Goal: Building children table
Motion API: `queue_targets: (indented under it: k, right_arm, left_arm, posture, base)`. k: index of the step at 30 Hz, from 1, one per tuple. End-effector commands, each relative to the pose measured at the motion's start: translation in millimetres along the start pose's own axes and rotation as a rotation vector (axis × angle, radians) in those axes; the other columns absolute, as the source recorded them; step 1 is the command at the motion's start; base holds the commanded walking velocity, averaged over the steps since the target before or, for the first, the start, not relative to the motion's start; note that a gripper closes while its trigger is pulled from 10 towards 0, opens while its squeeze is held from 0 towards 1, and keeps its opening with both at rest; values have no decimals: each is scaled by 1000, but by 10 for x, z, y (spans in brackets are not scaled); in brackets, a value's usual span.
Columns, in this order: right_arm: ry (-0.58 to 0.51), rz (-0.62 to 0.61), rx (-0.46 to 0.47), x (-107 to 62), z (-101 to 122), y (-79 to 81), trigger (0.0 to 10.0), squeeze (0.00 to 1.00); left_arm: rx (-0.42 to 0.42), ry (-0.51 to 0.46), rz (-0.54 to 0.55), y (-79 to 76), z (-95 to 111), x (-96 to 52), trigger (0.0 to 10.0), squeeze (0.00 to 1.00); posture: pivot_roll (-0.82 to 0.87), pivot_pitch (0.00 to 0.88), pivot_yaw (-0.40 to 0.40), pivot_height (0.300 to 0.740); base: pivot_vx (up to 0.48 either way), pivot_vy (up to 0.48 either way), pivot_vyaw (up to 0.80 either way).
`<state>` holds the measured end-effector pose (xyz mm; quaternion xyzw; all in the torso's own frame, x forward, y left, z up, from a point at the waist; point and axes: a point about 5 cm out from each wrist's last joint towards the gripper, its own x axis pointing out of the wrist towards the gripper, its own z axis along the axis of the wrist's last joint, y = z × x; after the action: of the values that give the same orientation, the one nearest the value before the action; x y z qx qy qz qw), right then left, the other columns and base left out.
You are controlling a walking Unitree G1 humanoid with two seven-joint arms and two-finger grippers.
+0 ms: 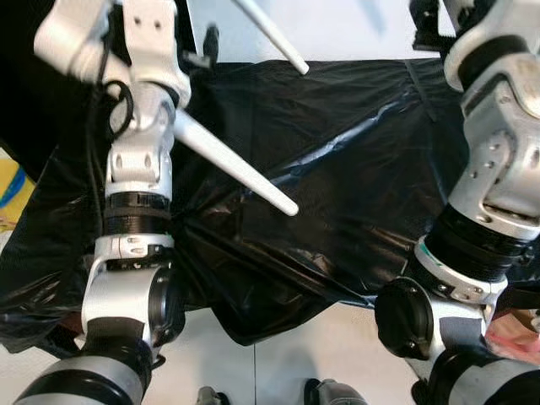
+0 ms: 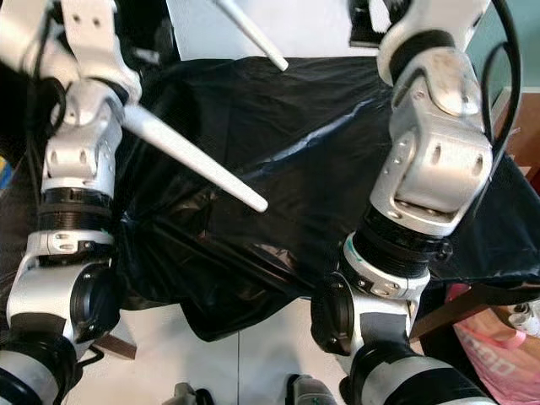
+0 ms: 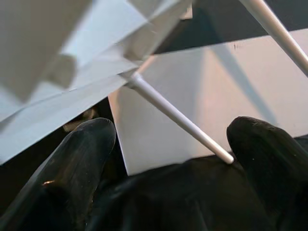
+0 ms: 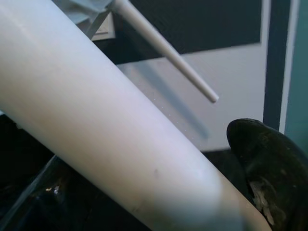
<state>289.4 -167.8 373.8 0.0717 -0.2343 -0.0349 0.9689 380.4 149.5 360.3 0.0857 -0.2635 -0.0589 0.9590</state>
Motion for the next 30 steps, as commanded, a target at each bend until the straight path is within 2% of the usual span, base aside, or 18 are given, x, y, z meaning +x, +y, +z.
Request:
queue_targets:
  k: [1,2,3,4,5,6,9,11,24,26,27,29,30]
  right_arm:
    - [15,1,117,-102,-136,-92,10000,0]
    - [42,-23,172,-151,-283,-170,10000,0]
    - [42,-23,172,-151,-283,-170,10000,0]
    - [67,-44,189,-195,-425,-230,10000,0]
    - [67,-44,189,-195,-425,-230,10000,0]
    - [85,-58,197,-235,-534,-273,10000,0]
    - [126,-66,156,-268,-653,-300,10000,0]
    - [160,-45,139,-317,-798,-284,10000,0]
    - [211,-30,139,-424,-1011,-284,10000,0]
    - [221,-22,69,-481,-1120,-276,10000,0]
    - [221,-22,69,-481,-1120,-276,10000,0]
    - [234,-61,-20,-595,-1270,-293,10000,0]
    - [234,-61,-20,-595,-1270,-293,10000,0]
  left_arm:
    - [-52,-105,621,281,337,12,10000,0]
    - [-67,-151,581,230,488,75,10000,0]
    - [-67,-151,581,230,488,75,10000,0]
    - [-88,-184,537,162,595,122,10000,0]
    - [-88,-184,537,162,595,122,10000,0]
    - [-99,-198,506,97,658,148,10000,0]
    - [-101,-207,471,26,695,169,10000,0]
    - [-102,-200,427,-91,700,192,10000,0]
    - [-106,-165,370,-239,665,179,10000,0]
    - [-109,-143,325,-334,591,152,10000,0]
    - [-109,-143,325,-334,591,152,10000,0]
    - [-132,-91,225,-509,389,65,10000,0]
    - [-132,-91,225,-509,389,65,10000,0]
  posture:
    - [-218,120,38,740]
    - [-210,120,49,740]
    - [-210,120,49,740]
    - [-206,120,55,740]
    - [-206,120,55,740]
    - [-205,121,58,740]
    - [-201,123,63,740]
    - [-191,129,78,740]
    - [-174,145,73,740]
    - [-173,150,70,740]
    - [-173,150,70,740]
    - [-172,157,72,740]
    - [-172,157,72,740]
  base:
    - [0,0,0]
    - [0,0,0]
    - [0,0,0]
    - [0,0,0]
    - [0,0,0]
    - [0,0,0]
    - [0,0,0]
    - [0,0,0]
    - [0,0,0]
    - [0,0,0]
    - [0,0,0]
    - [0,0,0]
    - [0,0,0]
